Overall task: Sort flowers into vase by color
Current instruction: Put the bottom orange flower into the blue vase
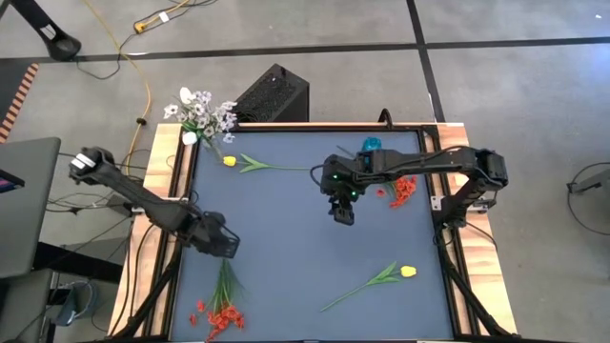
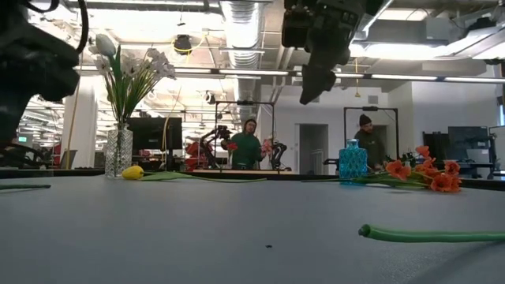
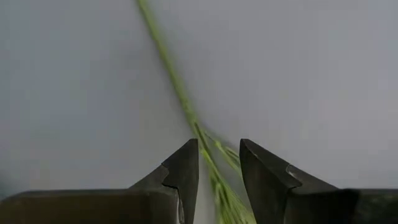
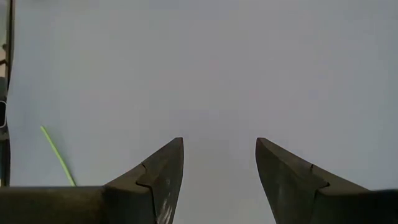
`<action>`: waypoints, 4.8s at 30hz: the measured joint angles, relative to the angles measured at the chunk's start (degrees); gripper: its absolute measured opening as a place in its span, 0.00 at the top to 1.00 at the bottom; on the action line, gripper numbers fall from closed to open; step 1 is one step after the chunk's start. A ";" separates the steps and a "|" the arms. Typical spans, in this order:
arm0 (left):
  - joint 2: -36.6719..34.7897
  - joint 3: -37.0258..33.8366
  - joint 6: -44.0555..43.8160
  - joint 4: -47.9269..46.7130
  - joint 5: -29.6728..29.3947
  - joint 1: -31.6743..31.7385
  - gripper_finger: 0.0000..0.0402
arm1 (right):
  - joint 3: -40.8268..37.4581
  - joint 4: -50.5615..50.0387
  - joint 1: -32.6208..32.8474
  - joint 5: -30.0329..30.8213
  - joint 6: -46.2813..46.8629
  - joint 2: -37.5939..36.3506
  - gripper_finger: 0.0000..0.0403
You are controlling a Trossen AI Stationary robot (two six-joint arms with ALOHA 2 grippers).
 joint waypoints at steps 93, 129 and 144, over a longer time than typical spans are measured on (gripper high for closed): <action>16.49 5.81 42.26 63.35 27.47 30.93 0.78 | 0.02 16.47 10.38 4.10 -34.62 3.67 0.95; 6.17 4.18 90.71 84.75 -12.67 23.04 0.62 | -32.47 91.49 3.54 -2.62 18.05 -14.44 0.95; 6.22 5.60 90.77 84.57 -11.95 22.73 0.62 | -26.29 96.26 6.80 4.46 21.13 -2.07 0.95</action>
